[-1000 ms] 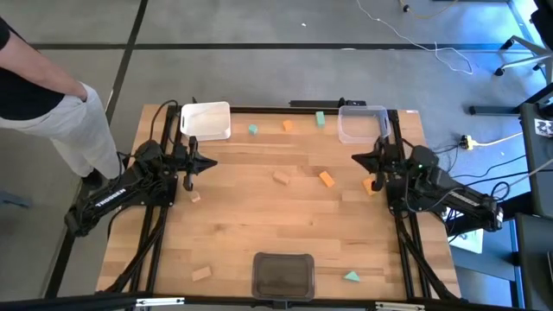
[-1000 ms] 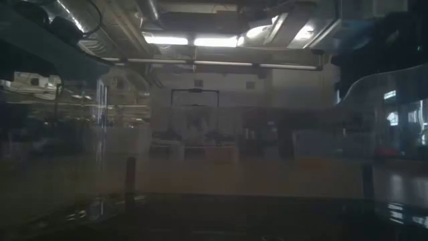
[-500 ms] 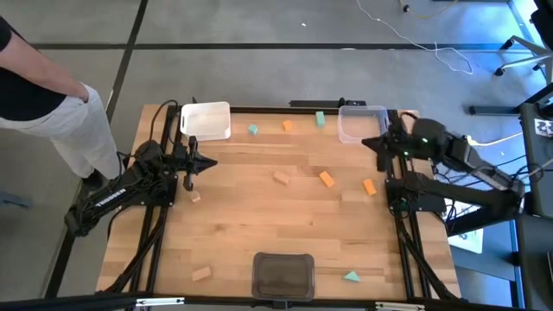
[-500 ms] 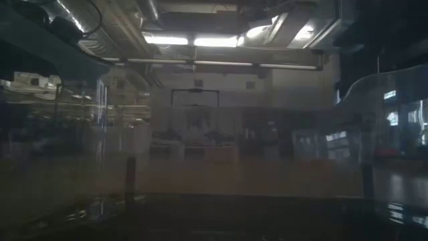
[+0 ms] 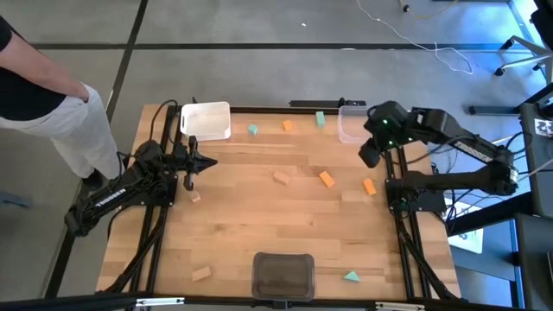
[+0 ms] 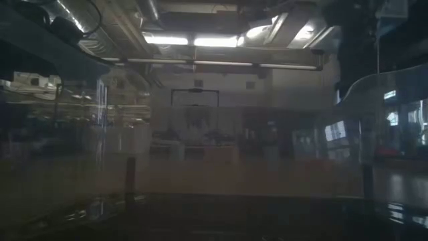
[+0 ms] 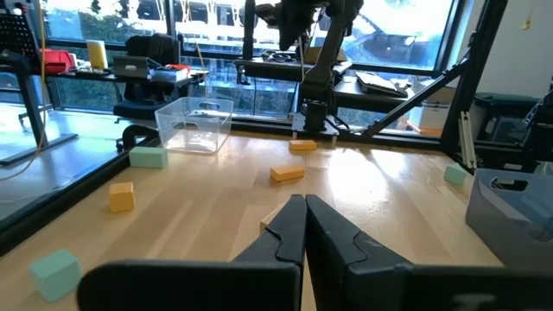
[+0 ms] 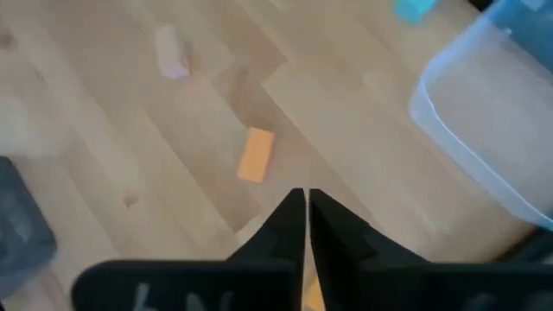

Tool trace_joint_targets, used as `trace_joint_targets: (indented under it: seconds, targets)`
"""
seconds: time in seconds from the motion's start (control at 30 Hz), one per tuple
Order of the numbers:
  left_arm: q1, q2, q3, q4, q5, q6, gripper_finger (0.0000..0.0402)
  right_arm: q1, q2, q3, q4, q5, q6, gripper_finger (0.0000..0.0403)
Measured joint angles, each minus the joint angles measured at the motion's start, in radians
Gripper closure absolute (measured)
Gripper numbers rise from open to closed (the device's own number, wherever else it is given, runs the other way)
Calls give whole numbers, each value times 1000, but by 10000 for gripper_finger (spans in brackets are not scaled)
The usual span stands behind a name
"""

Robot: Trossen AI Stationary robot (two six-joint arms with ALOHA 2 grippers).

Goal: Sort & place blocks by color
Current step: Put the bottom left yellow block into the transparent bin

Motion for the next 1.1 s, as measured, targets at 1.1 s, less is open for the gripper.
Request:
trace_joint_targets:
  seconds: [1.1]
  targets:
    - [0, 0, 0, 0, 1, 0, 401, 74, 571, 116, -45, -171, 155, 254]
